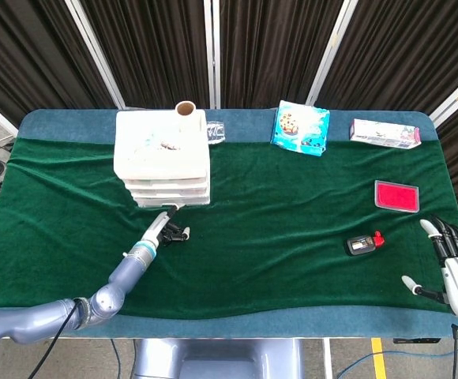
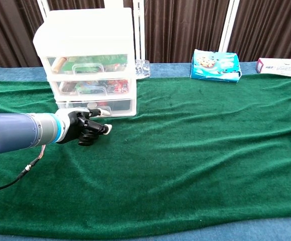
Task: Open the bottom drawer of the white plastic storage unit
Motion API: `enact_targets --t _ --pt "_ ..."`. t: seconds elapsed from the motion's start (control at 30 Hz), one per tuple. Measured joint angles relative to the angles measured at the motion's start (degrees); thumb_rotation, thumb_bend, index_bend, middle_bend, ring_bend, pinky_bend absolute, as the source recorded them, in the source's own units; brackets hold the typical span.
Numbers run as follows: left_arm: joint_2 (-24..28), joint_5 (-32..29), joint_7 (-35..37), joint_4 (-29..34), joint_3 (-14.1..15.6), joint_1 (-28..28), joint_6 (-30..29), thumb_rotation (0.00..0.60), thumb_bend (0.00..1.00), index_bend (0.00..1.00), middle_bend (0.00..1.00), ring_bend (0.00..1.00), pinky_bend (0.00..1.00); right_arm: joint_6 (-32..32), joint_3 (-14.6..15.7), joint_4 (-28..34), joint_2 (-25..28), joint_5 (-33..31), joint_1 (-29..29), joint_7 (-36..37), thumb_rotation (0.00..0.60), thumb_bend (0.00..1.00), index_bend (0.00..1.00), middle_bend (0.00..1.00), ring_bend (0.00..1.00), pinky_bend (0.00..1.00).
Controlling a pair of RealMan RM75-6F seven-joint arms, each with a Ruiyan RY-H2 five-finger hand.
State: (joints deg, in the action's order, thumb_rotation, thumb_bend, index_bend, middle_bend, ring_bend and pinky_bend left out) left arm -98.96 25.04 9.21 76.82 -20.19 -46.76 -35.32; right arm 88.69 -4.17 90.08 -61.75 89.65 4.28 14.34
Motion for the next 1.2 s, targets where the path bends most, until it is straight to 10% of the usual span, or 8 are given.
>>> enact_targets --t 1.2 --pt "3.6 7.9 4.6 5.7 2.0 4.8 -0.9 0.6 0.57 0.09 0.93 0.91 0.9 0.0 0.1 0.3 -0.1 0.1 0.0 -0.4 0.6 0.04 0.01 0.0 0.0 0.0"
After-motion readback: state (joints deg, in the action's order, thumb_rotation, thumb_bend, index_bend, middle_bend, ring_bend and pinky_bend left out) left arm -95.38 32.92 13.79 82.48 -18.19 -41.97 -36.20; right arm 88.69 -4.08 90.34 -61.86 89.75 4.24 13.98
